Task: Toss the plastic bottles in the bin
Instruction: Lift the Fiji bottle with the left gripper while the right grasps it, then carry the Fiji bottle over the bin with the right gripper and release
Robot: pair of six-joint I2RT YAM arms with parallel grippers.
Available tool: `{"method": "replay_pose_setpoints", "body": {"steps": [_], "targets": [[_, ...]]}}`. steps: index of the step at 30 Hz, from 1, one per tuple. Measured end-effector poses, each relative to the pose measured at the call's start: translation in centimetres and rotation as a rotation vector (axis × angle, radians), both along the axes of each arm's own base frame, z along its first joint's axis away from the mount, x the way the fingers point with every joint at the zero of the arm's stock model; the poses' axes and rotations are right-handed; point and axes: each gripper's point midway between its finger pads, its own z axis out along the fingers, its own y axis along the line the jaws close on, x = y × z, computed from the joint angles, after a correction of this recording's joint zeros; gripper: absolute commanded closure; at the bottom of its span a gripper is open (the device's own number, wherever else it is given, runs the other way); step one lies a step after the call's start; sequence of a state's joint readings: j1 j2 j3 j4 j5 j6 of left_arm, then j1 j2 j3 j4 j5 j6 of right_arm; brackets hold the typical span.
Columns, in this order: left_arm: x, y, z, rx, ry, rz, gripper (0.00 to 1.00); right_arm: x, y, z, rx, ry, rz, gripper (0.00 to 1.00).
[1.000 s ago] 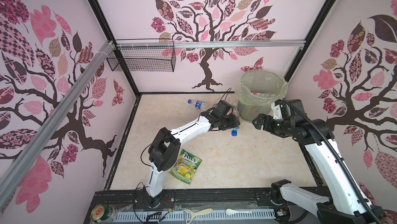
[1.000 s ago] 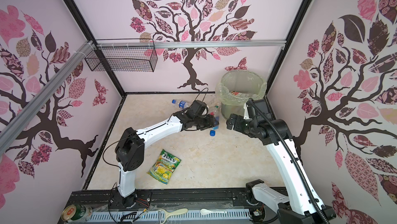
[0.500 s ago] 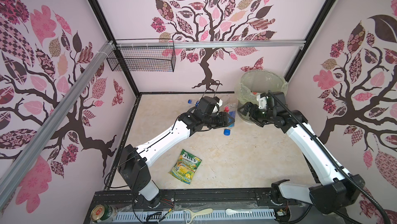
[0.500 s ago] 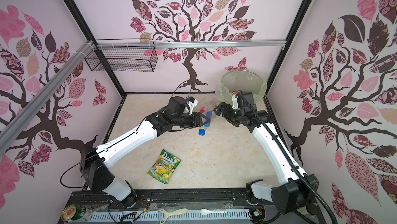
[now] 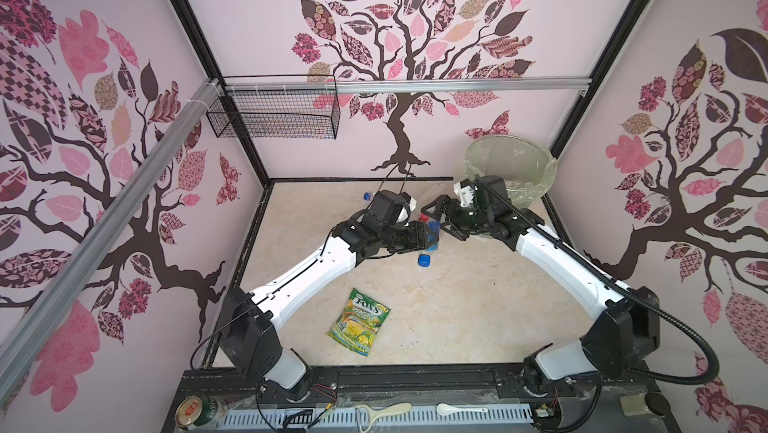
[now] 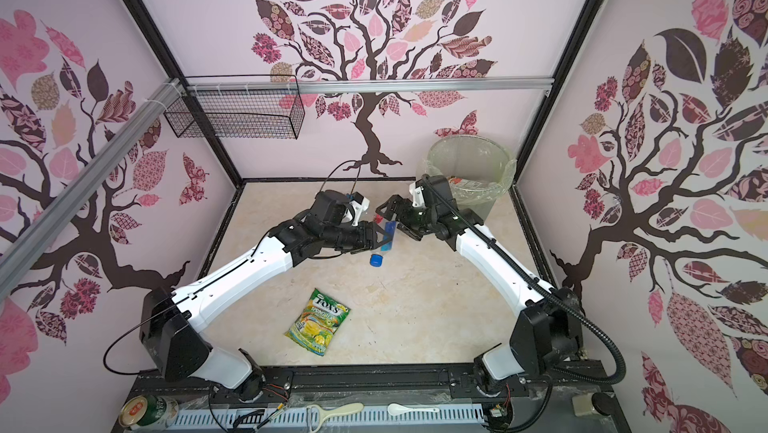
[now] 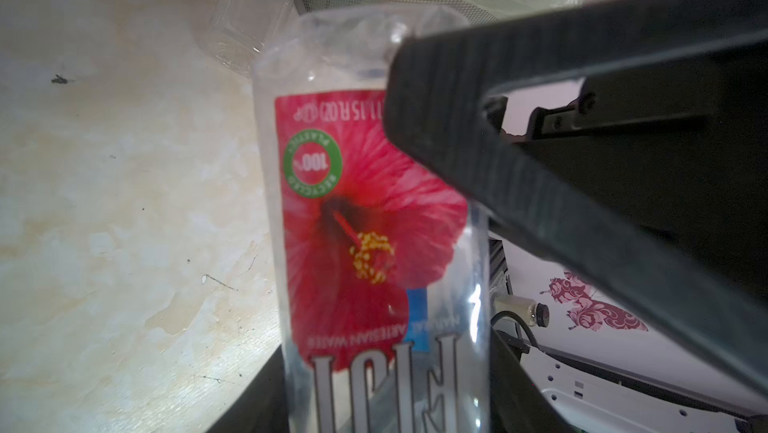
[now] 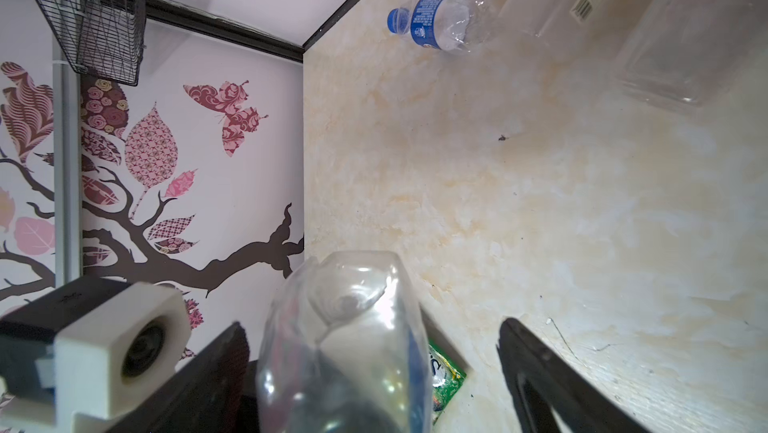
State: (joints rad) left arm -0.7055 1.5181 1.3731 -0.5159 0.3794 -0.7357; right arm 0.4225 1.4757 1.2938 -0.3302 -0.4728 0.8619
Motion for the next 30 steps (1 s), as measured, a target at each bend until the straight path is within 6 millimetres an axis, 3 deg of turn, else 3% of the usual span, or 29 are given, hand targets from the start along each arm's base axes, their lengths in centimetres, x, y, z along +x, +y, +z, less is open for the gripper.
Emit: {"method": "replay_pose_setpoints", "body": {"steps": [10,20,24,27,30], "targets": [[1.2,2.5,-0.2,0.007,0.003,0.056,0.42,1.1,2.5,-0.2,0.113,0.026,0.039,0.24],[1.6,3.1,-0.4,0.017,0.009,0.073,0.41,0.9,4.4,-0.6,0.166,0.062,0.080,0.25],[1.7,3.2,-0.4,0.020,0.004,0.073,0.40,0.8,4.8,-0.8,0.181,0.077,0.095,0.38],[1.8,3.4,-0.6,0.025,0.003,0.076,0.34,0.8,4.9,-0.9,0.185,0.084,0.092,0.43],[2.1,3.6,-0.5,0.028,-0.002,0.084,0.19,1.0,4.9,-0.8,0.177,0.084,0.091,0.46]]}}
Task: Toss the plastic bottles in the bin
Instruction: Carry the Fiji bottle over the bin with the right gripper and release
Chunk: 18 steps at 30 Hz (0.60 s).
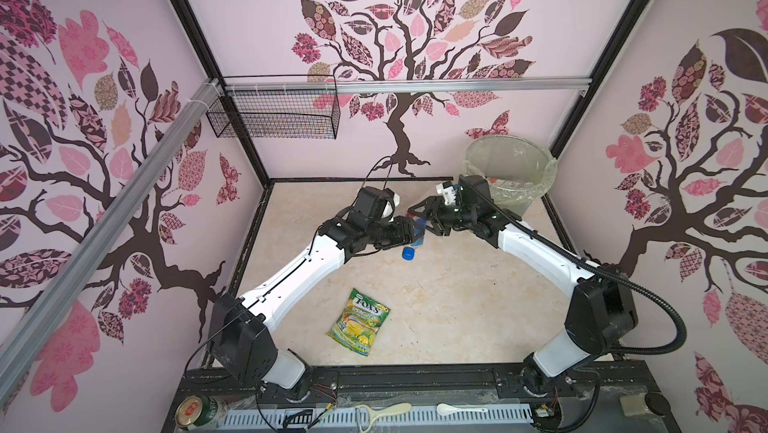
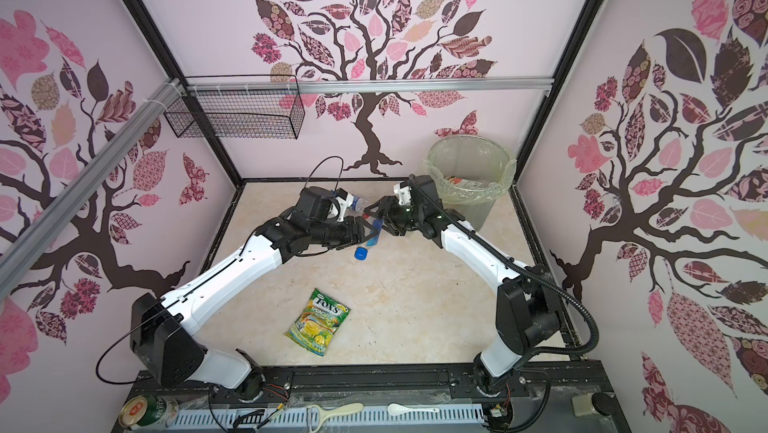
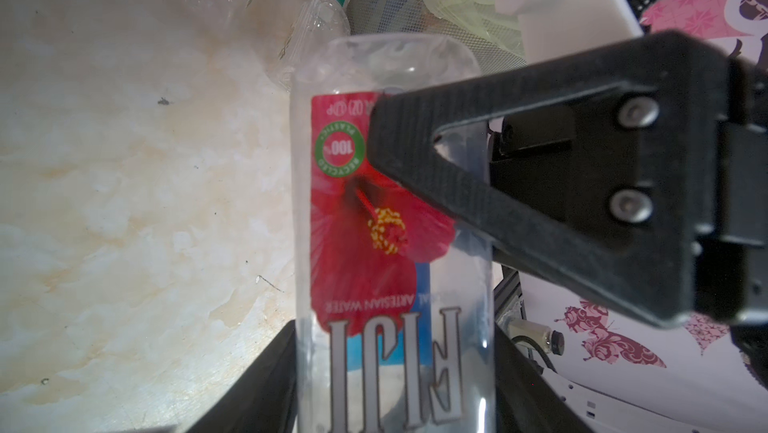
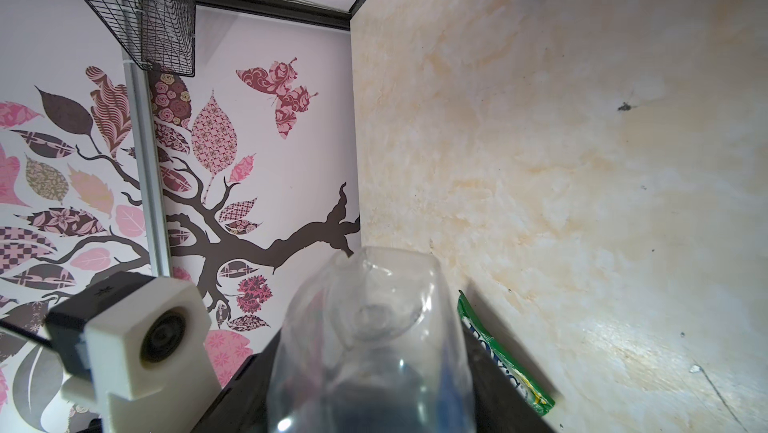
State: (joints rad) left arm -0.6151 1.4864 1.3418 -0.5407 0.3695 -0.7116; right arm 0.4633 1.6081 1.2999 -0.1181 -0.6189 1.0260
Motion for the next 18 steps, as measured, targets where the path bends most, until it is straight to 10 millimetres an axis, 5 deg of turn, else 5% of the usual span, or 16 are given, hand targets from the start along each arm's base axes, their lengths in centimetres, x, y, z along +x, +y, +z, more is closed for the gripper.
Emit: {"method": "replay_pose_setpoints", "body": {"steps": [3,7,14,18], "targets": [[0.4,0.4,0.1,0.000,0.005,0.021,0.06,1.4,-0.3,0.9,-0.027,-0.021,-0.018,0.49],[1.3,1.1,2.0,-0.020,-0.004,0.073,0.02,4.7,-1.9,5.2,-0.072,-0.127,-0.075,0.52],[3.3,1.9,12.3,-0.187,-0.133,0.181,0.02,10.6,-11.4,18.6,-0.219,-0.471,-0.353,0.52],[2.9,2.2,16.3,-0.290,-0.162,0.210,0.02,10.7,-16.6,25.7,-0.388,-0.683,-0.552,0.52]]}}
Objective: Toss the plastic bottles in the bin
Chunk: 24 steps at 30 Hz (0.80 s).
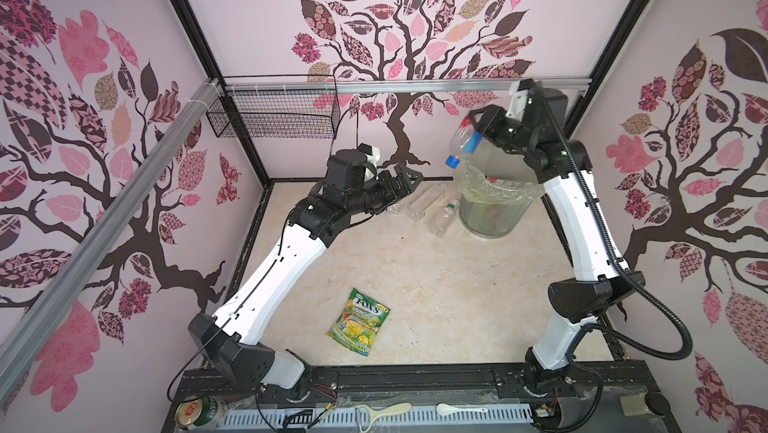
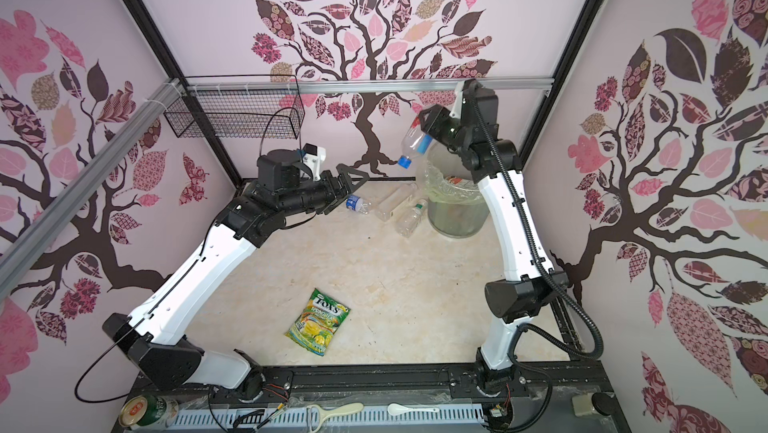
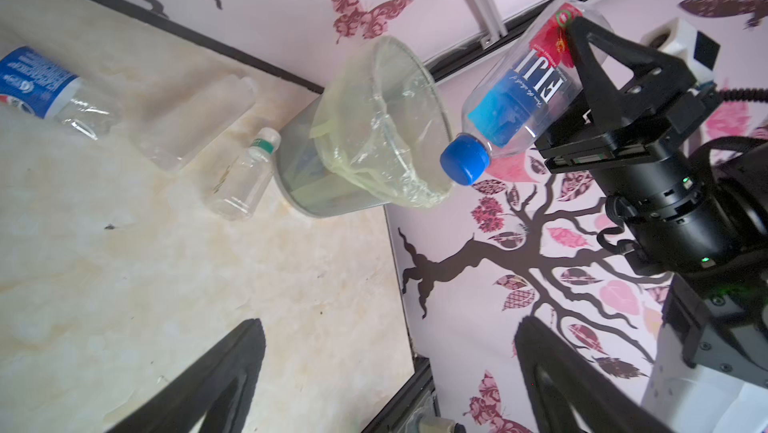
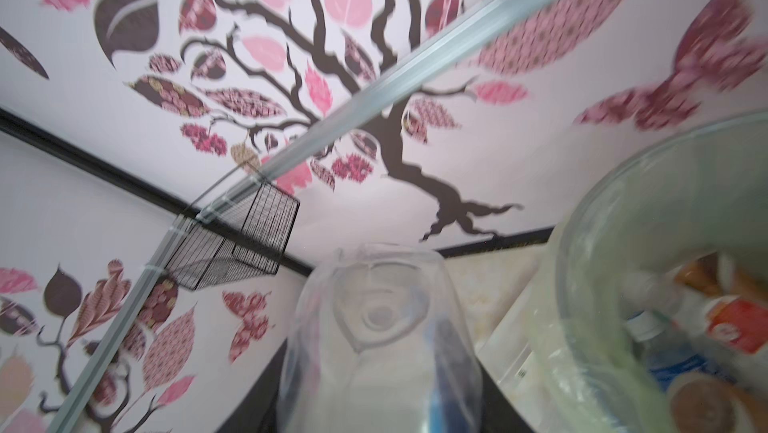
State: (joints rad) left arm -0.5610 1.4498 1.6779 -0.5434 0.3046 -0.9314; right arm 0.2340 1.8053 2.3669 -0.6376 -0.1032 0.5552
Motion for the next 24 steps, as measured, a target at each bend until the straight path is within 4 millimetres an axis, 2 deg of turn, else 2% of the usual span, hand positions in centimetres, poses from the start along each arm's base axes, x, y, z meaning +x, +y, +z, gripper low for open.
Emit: {"method": "replay_pose_setpoints", "body": {"steps": [2,8,12,15,17,18,21,22,24], "targets": [[-0.2,0.1,0.9,-0.030,-0.003,0.008,0.02,-0.9,-2.2,2.6,-0.091,-0.087,-0.114,0.52],[-0.3,0.2,0.8,-0.035,0.012,0.012,0.02,-2.9,-7.9,6.5,-0.339,-0.230,-0.404,0.51],[-0.4,0.3,0.6,-0.029,0.021,0.013,0.02,-3.6,-10.1,9.0,-0.444,-0.304,-0.535,0.49],[-0.5,0.3,0.5,-0.027,0.025,0.013,0.02,-3.7,-11.4,9.7,-0.490,-0.321,-0.595,0.49],[-0.6,0.4,0.7,-0.029,0.021,0.013,0.02,-3.0,-12.1,8.6,-0.516,-0.298,-0.623,0.47],[-0.7,0.5,0.8,-0.030,0.019,0.014,0.02,-2.4,-12.4,7.4,-0.535,-0.269,-0.634,0.42],[-1.2,0.8,1.4,-0.037,0.005,0.016,0.02,0.3,-13.1,1.4,-0.608,-0.119,-0.642,0.05],[-1.4,1.0,1.7,-0.041,-0.001,0.016,0.02,1.5,-13.2,-1.4,-0.641,-0.050,-0.633,0.01],[-1.7,1.2,2.1,-0.046,-0.009,0.015,0.02,3.2,-13.4,-5.9,-0.699,0.070,-0.618,0.01]]}}
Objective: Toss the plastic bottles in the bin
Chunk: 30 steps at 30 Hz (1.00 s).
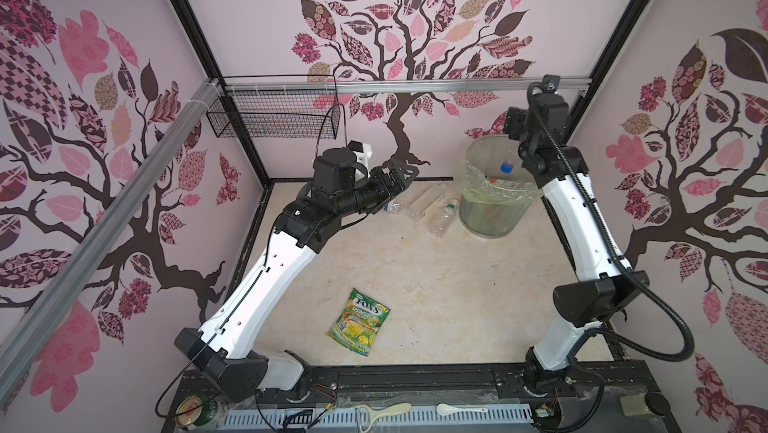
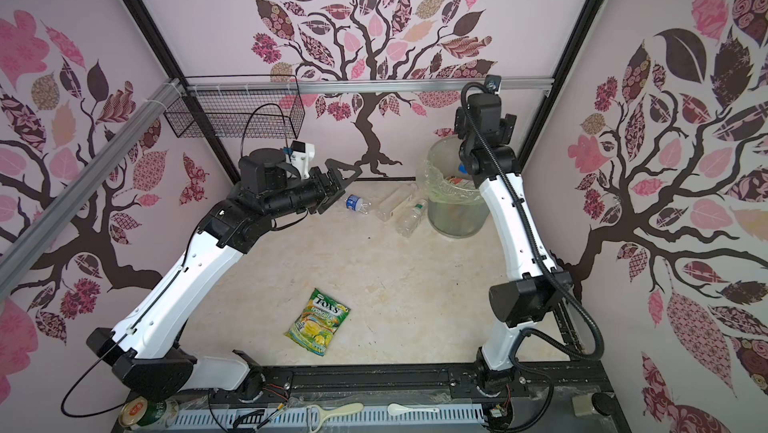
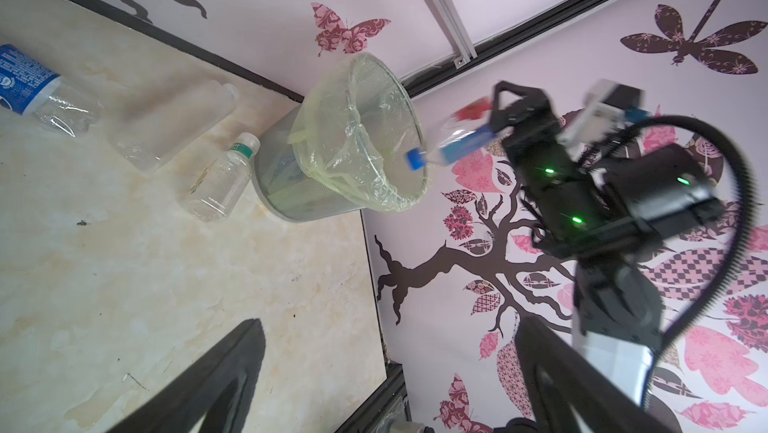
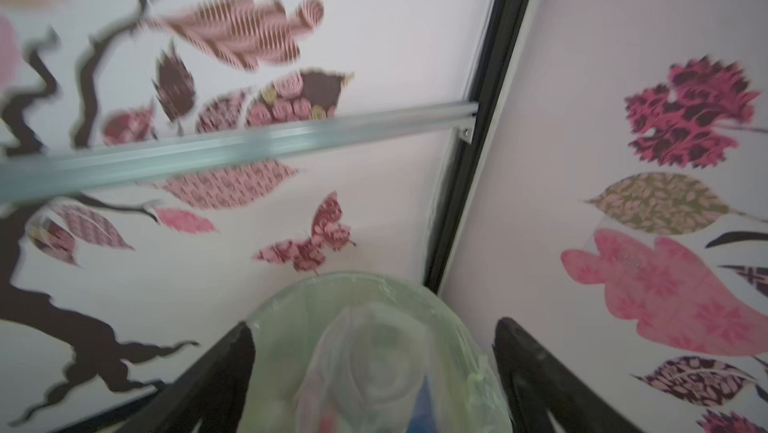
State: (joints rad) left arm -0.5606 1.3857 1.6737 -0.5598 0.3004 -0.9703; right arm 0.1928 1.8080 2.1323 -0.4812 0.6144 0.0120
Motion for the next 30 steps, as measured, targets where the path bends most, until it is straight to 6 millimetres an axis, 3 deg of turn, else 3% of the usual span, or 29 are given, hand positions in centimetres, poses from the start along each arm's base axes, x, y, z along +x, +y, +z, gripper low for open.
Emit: {"method": "replay_pose_setpoints", "body": {"steps": [2,4,7,10,13,16,18,21,25,28,30], "targets": [[-0.2,0.1,0.1,-0.002,-0.004,0.000,0.02,0.8,0.1,-2.9,-0.014,0.087,-0.010,0.01],[-0.2,0.2,-0.1,-0.001,-0.001,0.000,0.02,0.6,0.2,-3.2,-0.021,0.109,-0.008,0.01],[-0.1,0.1,-0.7,0.006,0.011,0.001,0.02,-0.4,0.4,1.3,-0.010,0.012,-0.006,0.01],[0.0,0.0,-0.9,0.009,0.016,0.002,0.02,-2.8,0.2,6.2,0.019,-0.109,-0.001,0.00],[0.4,0.0,-1.5,0.020,0.028,0.014,0.02,-4.9,0.2,8.4,0.059,-0.164,0.013,0.01],[1.4,0.3,-3.2,0.054,0.071,0.052,0.02,-6.0,1.2,8.5,0.111,-0.164,0.058,0.00],[2.6,0.9,-4.8,0.076,0.121,0.091,0.02,-6.3,2.3,7.6,0.139,-0.138,0.090,0.00],[5.3,2.2,-8.2,0.129,0.214,0.172,0.02,-6.9,5.7,4.3,0.167,-0.049,0.176,0.01],[9.1,2.8,-12.6,0.216,0.308,0.235,0.02,-8.8,10.1,-2.2,0.246,0.108,0.311,0.00],[11.3,2.0,-15.2,0.274,0.340,0.233,0.02,-10.7,10.6,-6.3,0.311,0.205,0.341,0.01],[12.9,1.5,-16.7,0.321,0.346,0.229,0.02,-12.1,10.8,-8.0,0.346,0.252,0.359,0.01]]}}
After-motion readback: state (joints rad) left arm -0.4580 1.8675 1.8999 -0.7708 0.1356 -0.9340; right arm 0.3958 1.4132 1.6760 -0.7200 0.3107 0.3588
